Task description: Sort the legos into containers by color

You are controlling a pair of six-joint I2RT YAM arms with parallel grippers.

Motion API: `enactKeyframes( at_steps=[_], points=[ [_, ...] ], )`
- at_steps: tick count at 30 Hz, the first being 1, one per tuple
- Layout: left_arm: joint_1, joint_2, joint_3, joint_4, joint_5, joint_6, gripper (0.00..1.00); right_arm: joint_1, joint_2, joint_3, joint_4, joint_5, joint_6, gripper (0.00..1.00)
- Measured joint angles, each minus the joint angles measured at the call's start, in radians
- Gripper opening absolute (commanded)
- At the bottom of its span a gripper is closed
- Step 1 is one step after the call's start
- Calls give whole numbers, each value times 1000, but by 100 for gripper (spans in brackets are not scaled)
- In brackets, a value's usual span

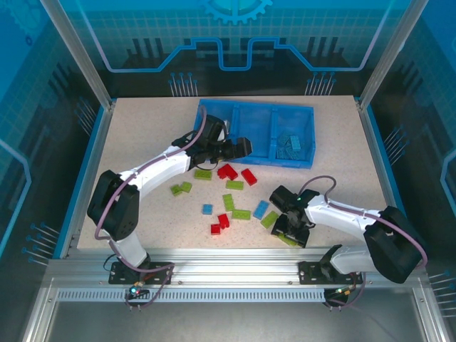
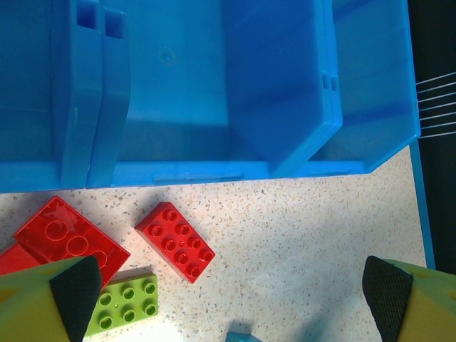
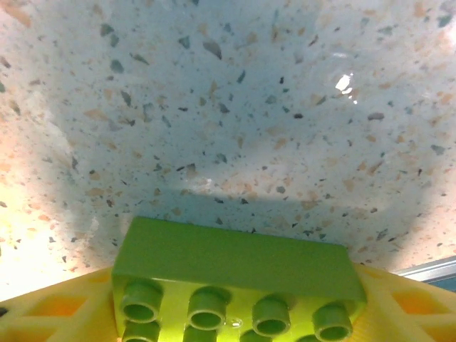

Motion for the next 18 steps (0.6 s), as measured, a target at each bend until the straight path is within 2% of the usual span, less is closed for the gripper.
enactKeyframes(
  at_steps=[7, 10, 15, 18],
  points=[
    [1, 0, -3, 0, 0, 0, 99, -2, 1, 19, -12, 13, -27, 59],
    [1, -3, -12, 0, -2, 0, 99, -21, 1, 80, -37, 29, -71, 58],
    [4, -38, -70, -9, -34, 1, 99, -100, 28, 312, -50, 36, -201, 59],
    [7, -71, -115, -36, -71, 2, 99, -156, 100, 463, -36, 31, -289, 59]
  ],
)
